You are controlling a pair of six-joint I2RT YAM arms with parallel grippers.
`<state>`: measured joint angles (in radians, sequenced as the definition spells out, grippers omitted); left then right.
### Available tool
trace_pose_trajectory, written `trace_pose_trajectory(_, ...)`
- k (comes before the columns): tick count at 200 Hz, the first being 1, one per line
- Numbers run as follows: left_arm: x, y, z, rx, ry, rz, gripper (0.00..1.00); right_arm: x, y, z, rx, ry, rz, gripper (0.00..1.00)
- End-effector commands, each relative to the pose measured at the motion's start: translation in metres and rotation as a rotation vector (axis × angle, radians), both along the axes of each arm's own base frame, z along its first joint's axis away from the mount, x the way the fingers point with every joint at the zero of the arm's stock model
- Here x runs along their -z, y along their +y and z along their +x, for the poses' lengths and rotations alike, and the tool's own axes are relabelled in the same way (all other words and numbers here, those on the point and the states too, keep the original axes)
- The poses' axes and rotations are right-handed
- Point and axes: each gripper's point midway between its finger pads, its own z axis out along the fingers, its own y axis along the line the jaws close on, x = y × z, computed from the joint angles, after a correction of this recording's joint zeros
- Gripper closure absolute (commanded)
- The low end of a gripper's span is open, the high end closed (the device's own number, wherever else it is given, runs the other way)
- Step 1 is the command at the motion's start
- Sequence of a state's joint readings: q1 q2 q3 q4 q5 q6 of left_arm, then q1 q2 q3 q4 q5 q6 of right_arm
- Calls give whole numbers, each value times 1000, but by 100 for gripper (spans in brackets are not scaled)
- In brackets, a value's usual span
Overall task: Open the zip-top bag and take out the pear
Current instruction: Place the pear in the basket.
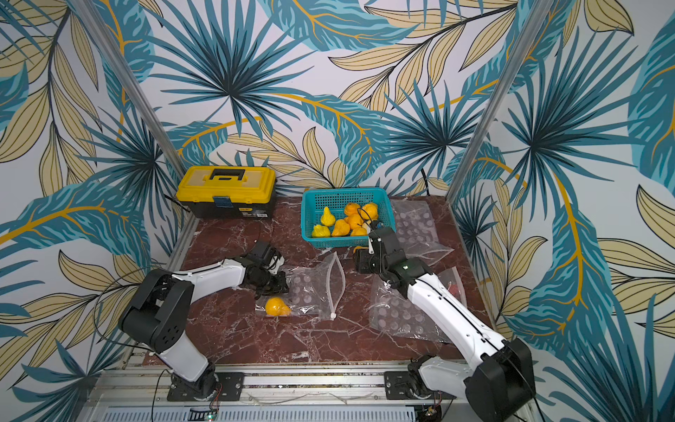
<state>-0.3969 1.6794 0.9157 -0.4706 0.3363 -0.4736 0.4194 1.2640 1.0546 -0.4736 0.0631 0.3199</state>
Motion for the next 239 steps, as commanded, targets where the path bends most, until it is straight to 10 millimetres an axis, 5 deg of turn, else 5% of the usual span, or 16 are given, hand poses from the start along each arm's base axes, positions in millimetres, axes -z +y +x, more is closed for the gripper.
trace_pose_trajectory(1,-24,2,8,-2,-52,-1,71,6,-2,22,-40,38,-53,41)
trace_pose_trajectory(48,-65,-6,21,-2,-121,-50,63,23,4,93,-75,99,-78,41)
trace_pose_trajectory(91,-92,-3,23,-11,-166,-53,61,47,17,138,-121,149,-90,41)
trace_pose_trajectory(170,-125,40,-1,-132,-233,-25,57,115,35,171,-165,258,-56,41)
trace_pose_trajectory(207,-122,60,-25,-199,-213,8,52,144,35,185,-145,271,-71,40)
trace_pose_trajectory(239,-109,72,-44,-257,-192,10,45,148,33,203,-127,231,-96,26)
